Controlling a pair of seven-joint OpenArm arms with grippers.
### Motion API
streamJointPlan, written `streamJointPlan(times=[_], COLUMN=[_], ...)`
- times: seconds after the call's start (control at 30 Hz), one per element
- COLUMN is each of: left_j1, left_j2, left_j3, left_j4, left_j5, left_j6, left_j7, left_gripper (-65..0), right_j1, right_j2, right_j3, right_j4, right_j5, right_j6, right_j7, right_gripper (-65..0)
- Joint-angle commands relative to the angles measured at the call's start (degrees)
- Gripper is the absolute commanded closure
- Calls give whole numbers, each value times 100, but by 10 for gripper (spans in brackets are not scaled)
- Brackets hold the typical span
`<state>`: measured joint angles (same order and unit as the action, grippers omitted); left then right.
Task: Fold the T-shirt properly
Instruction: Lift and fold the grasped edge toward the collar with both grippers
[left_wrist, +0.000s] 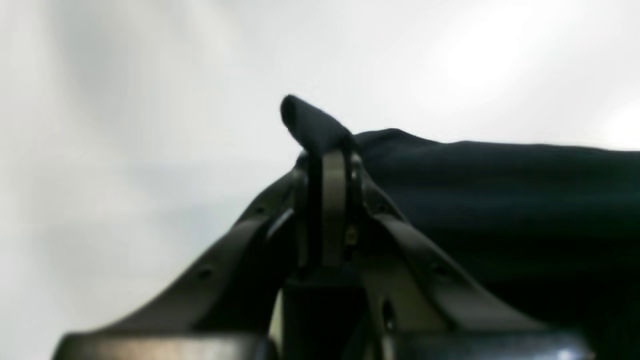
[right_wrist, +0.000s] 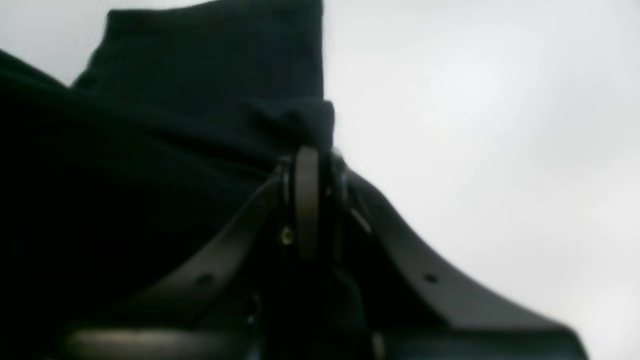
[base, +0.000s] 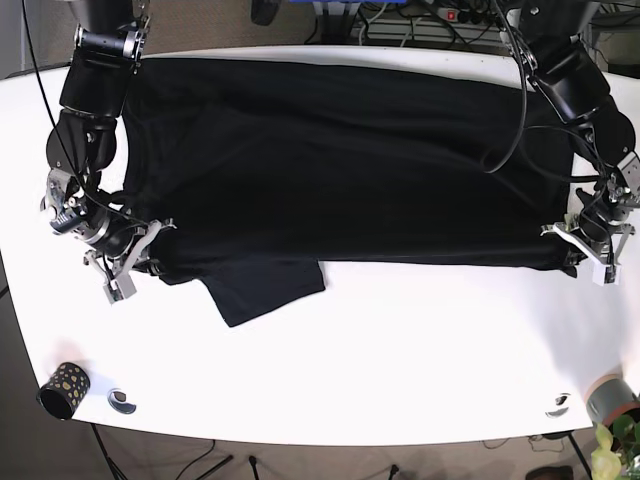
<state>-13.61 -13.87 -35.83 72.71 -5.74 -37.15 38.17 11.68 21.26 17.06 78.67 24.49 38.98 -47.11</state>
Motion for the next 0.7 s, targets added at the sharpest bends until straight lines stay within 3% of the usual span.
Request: streamJointPlan(times=[0.0,0.37,0.67], left_j1=[-24,776,1514], left_j2=[-42,275,327], left_j3=[-87,-96,-96], left_j4=[400,2000,2633], left_j5=[-46,-46,-46], left_j6=[0,0,-202], left_j7=[20,732,1066], left_gripper=[0,0,0], right_j1=[-30,-1111,-1990], right_j2=[94,41,-275], right_j3=[197,690,1068], right_j4=[453,2010,2897], right_j5=[43,87,61], right_j6=[-8,-8,-8], right_j7=[-67,-770,-893], right_gripper=[0,0,0])
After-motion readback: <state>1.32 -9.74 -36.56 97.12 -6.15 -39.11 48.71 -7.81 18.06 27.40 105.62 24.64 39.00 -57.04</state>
